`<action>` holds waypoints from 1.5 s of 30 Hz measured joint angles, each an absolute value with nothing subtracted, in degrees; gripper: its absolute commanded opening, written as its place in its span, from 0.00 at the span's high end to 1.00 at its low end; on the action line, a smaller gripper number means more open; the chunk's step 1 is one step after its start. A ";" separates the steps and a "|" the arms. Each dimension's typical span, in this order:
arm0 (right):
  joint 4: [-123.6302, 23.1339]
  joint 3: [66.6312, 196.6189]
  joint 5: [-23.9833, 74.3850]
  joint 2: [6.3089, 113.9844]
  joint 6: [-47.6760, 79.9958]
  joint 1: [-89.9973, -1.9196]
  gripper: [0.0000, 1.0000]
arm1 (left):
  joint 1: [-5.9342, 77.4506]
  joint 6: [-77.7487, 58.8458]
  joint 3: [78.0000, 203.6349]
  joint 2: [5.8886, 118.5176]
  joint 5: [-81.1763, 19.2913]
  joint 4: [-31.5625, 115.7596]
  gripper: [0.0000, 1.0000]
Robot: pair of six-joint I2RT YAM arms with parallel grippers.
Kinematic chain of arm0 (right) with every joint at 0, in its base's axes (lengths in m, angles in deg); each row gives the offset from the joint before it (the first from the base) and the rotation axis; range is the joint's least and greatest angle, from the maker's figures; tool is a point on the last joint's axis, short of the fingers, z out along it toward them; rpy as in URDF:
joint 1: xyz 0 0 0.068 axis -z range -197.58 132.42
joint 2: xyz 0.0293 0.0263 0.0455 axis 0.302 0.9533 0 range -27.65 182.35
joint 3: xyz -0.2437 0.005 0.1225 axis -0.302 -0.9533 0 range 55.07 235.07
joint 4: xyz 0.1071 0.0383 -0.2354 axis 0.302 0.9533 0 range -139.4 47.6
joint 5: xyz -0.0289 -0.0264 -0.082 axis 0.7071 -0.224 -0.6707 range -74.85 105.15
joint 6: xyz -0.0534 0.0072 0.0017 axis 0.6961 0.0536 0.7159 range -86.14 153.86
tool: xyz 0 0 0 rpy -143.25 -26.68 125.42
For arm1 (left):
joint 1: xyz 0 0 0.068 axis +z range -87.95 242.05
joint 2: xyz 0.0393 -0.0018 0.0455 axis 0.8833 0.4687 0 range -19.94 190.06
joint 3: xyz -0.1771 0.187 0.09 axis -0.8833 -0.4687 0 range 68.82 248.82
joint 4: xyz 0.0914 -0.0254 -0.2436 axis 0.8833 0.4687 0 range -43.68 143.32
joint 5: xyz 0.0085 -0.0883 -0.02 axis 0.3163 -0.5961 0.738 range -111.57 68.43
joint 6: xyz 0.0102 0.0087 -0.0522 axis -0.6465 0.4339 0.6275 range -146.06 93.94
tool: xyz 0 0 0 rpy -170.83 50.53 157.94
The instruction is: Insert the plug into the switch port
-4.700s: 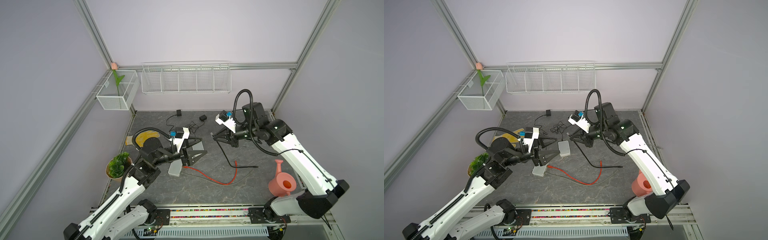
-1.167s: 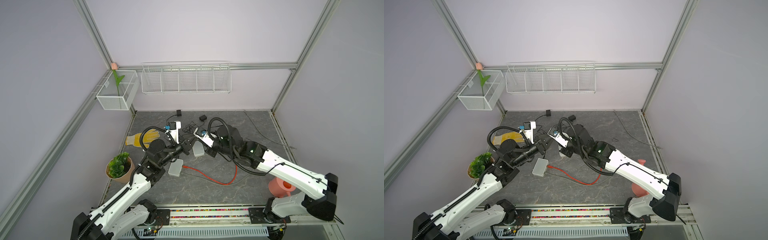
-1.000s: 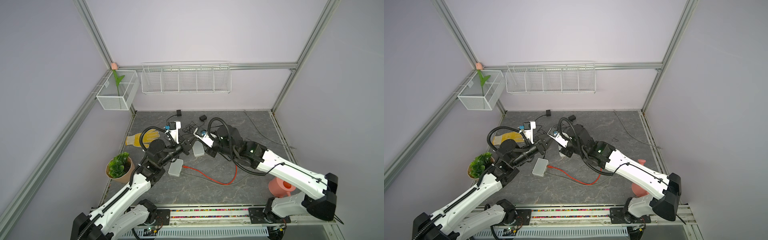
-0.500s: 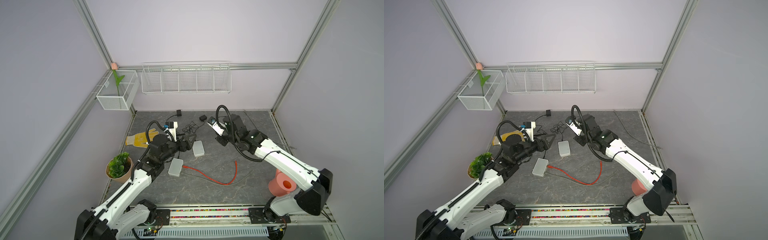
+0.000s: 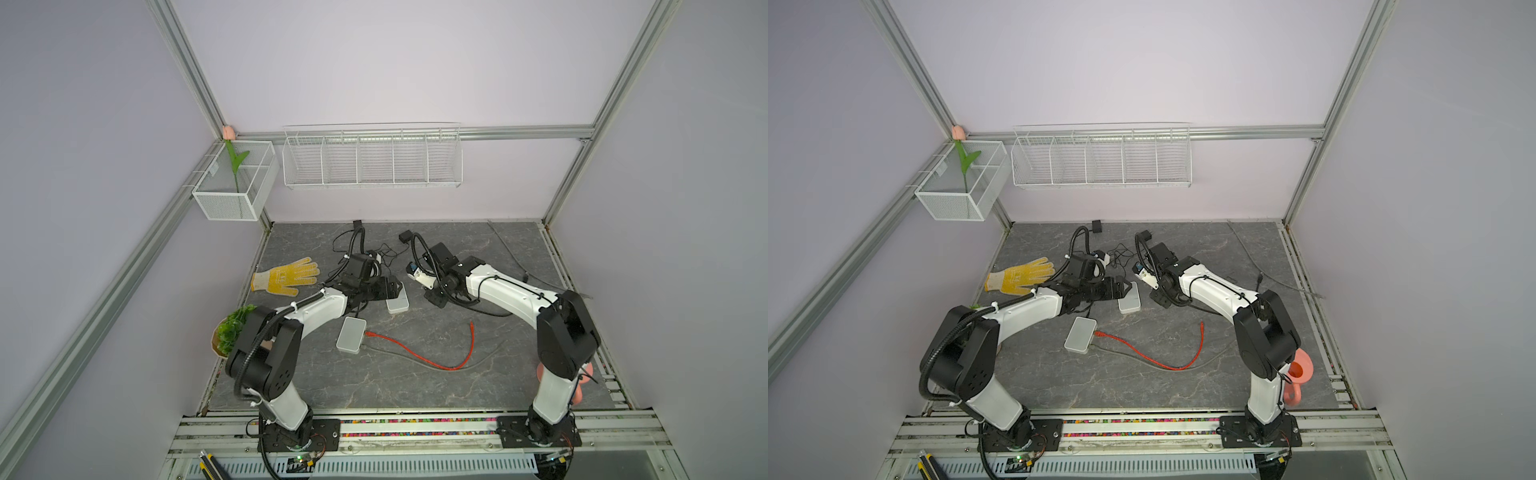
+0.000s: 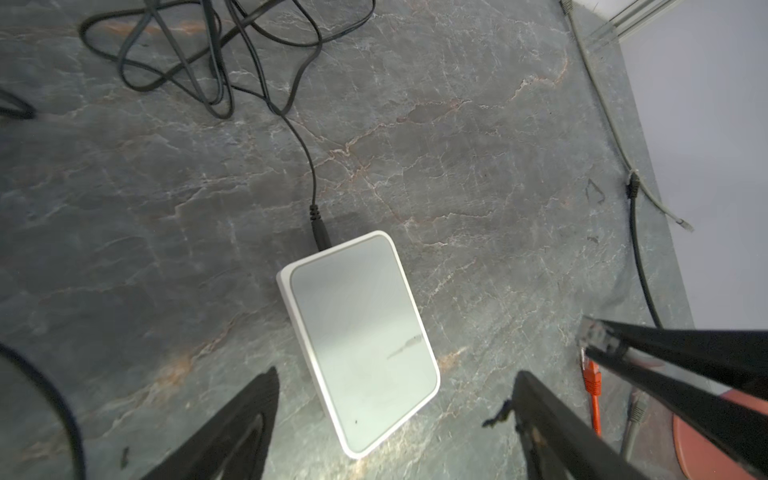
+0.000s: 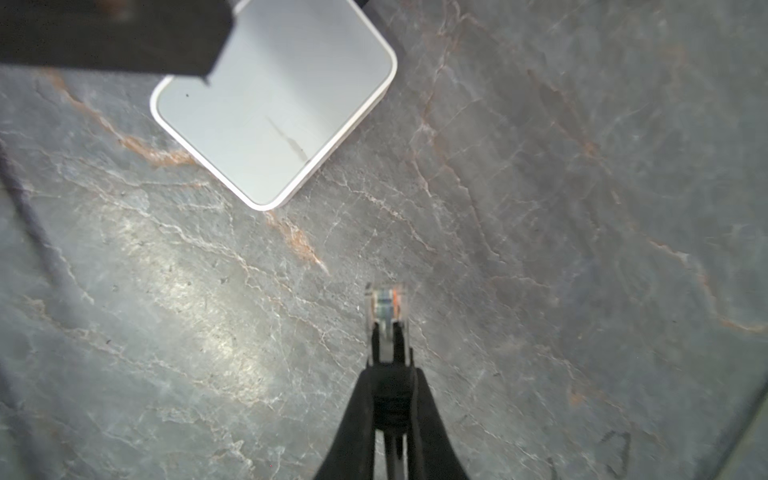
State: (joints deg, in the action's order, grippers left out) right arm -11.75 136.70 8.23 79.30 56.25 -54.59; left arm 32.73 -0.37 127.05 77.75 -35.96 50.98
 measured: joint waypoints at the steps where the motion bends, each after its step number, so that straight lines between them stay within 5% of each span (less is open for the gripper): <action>1: -11.44 136.89 9.08 80.22 56.25 -54.39 0.93 | 32.64 -0.41 127.93 79.02 -36.07 50.96 0.13; 19: -9.37 145.42 18.20 94.03 53.98 -54.44 0.93 | 34.82 -0.61 135.08 90.32 -37.84 54.18 0.14; 31: -9.69 146.47 19.90 95.06 49.37 -56.45 0.93 | 36.99 -1.83 137.00 92.04 -42.37 55.77 0.32; 45: -9.76 145.26 20.43 94.08 49.69 -57.72 0.93 | 38.26 -4.76 137.41 91.98 -44.97 58.44 0.35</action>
